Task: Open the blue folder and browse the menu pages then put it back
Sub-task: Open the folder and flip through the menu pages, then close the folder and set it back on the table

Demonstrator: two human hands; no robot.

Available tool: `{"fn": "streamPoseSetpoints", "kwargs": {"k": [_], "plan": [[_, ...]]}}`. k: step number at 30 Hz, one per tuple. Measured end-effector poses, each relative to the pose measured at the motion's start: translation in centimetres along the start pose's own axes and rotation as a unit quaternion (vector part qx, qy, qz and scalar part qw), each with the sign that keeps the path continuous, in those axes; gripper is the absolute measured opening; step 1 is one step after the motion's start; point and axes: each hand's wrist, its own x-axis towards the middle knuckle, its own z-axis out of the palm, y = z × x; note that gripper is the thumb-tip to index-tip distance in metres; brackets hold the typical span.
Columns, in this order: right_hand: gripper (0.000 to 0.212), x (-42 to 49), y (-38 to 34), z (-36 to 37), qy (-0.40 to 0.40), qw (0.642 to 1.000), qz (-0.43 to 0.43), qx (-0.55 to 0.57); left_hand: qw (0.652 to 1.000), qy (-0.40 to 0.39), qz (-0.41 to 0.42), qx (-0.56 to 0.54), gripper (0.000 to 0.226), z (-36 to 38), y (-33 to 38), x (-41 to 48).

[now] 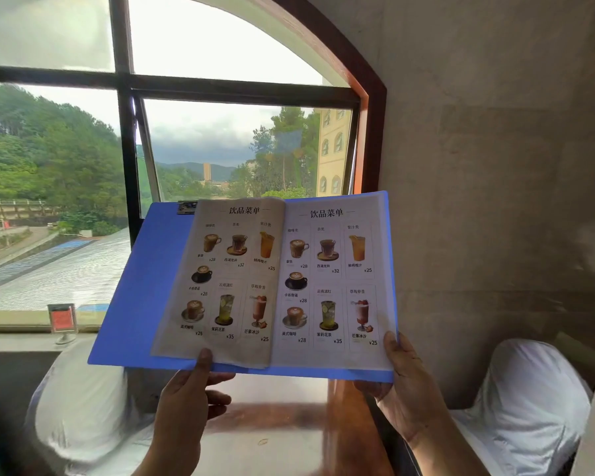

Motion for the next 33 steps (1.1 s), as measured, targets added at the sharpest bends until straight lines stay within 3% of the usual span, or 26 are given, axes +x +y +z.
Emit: {"fn": "streamPoseSetpoints", "kwargs": {"k": [7,21,24,27,29,31,32,33], "plan": [[0.033,-0.1,0.3,-0.3,0.017,1.000,-0.009,-0.002,1.000,0.003,0.006,0.005,0.032,-0.4,-0.2,0.0],[0.037,-0.5,0.3,-0.1,0.026,1.000,0.004,0.009,1.000,0.012,0.010,0.008,0.031,-0.7,-0.8,0.4],[0.042,-0.6,0.3,0.1,0.024,1.000,0.013,0.016,0.997,0.035,0.057,0.048,0.040,-0.8,-1.3,0.5],[0.044,-0.7,0.5,0.4,0.037,0.999,0.020,0.006,0.977,0.050,0.171,0.117,0.060,-0.7,-1.6,-0.5],[0.044,-0.6,1.0,0.7,0.047,0.998,0.030,-0.005,0.951,0.036,0.248,0.180,0.054,-0.4,-1.5,-1.2],[0.042,-0.4,1.8,1.2,0.053,0.998,0.043,-0.011,0.902,-0.009,0.317,0.292,0.039,-0.2,-1.1,-1.4],[0.037,-0.4,2.1,1.5,0.051,0.998,0.049,-0.003,0.879,-0.054,0.336,0.335,0.047,-0.1,-0.9,-1.4],[0.030,-0.5,2.5,1.5,0.045,0.998,0.052,0.011,0.860,-0.095,0.346,0.362,0.071,0.0,-0.8,-1.4]]}}
